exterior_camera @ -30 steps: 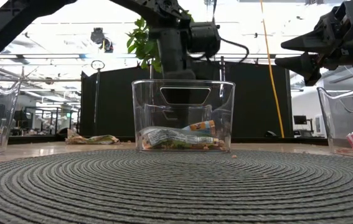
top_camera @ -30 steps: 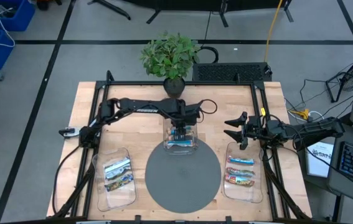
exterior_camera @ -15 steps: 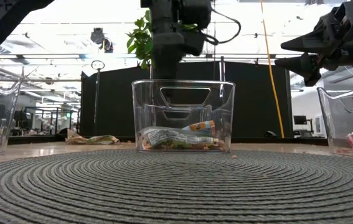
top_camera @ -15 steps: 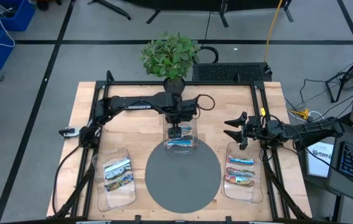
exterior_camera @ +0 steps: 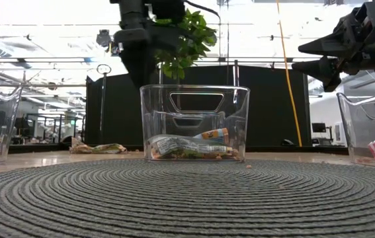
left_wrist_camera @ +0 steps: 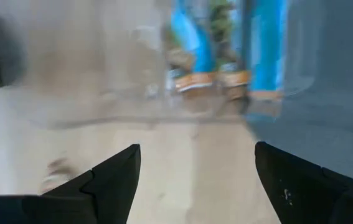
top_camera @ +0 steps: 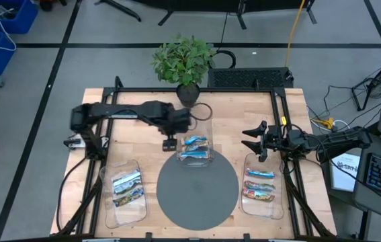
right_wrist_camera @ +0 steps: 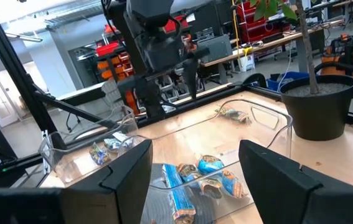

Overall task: Pick and place Granola Bars by type
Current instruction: Put the yellow granola bar into the middle transparent bin

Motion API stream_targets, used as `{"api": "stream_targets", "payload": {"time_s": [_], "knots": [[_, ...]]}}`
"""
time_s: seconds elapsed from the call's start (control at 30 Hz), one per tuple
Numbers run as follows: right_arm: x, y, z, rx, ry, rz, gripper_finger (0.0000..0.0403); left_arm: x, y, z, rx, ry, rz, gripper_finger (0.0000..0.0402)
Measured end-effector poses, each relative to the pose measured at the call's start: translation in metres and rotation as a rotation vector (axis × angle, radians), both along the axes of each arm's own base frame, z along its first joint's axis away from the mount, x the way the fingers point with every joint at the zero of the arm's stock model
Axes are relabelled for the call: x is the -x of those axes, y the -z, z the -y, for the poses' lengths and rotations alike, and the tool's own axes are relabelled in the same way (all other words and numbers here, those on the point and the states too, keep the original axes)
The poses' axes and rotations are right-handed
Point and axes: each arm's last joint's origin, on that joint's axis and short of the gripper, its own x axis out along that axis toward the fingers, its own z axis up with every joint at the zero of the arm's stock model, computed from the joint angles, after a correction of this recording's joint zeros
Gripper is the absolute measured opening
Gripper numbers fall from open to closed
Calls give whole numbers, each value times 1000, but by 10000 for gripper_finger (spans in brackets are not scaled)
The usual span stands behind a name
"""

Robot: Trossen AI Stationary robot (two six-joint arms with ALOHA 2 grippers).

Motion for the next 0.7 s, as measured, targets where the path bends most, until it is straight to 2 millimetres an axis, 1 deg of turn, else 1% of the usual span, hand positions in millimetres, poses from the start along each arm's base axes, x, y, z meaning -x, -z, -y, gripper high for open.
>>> {"api": "stream_targets", "payload": {"time_s": [0.13,0.27,0.33,0.5,0.7], "knots": [[0,0,0,0,0,0,233,29,-1,-7,-125,-24,40,333],[0,0,0,0,0,0,233,56,5,-16,-213,-47,24,355],[0,0,0,0,0,0,233,66,10,-19,-247,-55,0,366],[0,0,0,0,0,0,233,84,18,-28,-384,-88,21,388],[0,0,0,0,0,0,233,97,36,-36,-418,-90,52,392]]}}
